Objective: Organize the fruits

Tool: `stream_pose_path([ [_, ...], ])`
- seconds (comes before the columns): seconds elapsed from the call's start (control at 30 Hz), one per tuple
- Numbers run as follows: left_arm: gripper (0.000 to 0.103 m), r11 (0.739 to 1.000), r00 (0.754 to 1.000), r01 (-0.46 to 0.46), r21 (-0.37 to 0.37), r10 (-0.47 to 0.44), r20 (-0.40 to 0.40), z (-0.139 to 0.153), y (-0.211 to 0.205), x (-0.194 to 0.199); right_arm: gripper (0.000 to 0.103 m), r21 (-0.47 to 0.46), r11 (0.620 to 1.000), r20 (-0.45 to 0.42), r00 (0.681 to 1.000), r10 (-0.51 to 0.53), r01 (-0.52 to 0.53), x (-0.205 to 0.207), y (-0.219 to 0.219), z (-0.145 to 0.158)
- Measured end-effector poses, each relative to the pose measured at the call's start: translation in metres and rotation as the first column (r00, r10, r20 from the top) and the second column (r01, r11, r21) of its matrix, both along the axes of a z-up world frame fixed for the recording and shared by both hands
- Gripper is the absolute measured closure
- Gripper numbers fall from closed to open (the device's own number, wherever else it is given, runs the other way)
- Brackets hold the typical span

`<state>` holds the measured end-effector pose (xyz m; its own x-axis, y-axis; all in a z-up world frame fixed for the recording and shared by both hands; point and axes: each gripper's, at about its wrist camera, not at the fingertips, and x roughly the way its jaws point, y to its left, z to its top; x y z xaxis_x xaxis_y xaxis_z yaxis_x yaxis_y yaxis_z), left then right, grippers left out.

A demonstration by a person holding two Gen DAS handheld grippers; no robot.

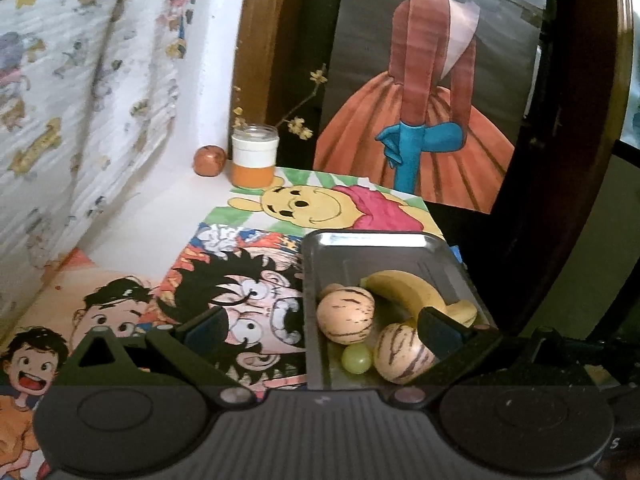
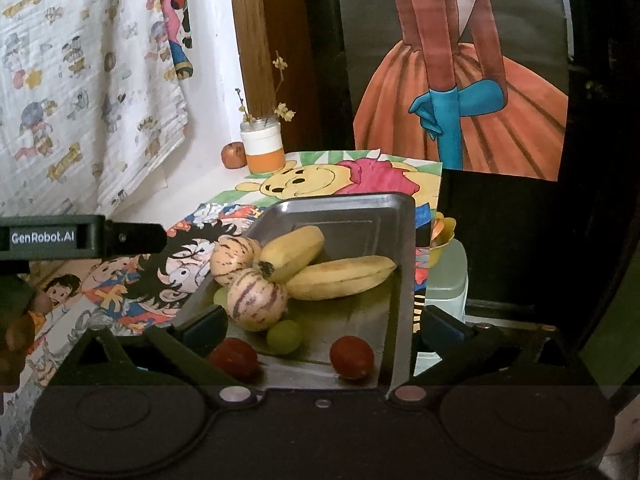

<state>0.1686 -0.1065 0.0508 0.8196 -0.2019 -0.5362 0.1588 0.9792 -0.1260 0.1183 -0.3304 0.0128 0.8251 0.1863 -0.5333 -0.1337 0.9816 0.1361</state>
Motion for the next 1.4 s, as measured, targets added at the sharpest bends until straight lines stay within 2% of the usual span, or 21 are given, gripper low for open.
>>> stream_pose_path([
  [0.43,0.000,0.997,0.996,-0.078,-0.021,0.078,0.037,-0.001,0.031,-0.032,0.001,0.020,0.998,0.056,0.997,-0.057,0.056,-0.026,0.012,0.010],
  [0.67,0.000,0.993,0.992,-0.119,-0.014,0.120,0.044,-0.007,0.046,-0.049,0.001,0.029,0.999,0.077,0.997,-0.029,0.027,-0.043,0.026,0.015],
  [0.87,0.000,0.989,0.987,-0.147,-0.019,0.148,0.056,-0.013,0.057,-0.062,0.001,0.039,0.998,0.093,0.994,-0.048,0.045,-0.057,0.035,0.018],
  [1.1,0.000,0.988,0.988,-0.145,-0.053,0.148,0.049,-0.015,0.070,-0.076,0.001,0.048,0.995,0.142,0.985,-0.095,0.089,-0.068,0.039,0.020],
  [1.4,0.000,0.989,0.985,-0.146,-0.025,0.147,0.086,-0.020,0.078,-0.103,0.001,0.045,0.995,0.170,0.981,-0.095,0.089,-0.095,0.052,0.017],
])
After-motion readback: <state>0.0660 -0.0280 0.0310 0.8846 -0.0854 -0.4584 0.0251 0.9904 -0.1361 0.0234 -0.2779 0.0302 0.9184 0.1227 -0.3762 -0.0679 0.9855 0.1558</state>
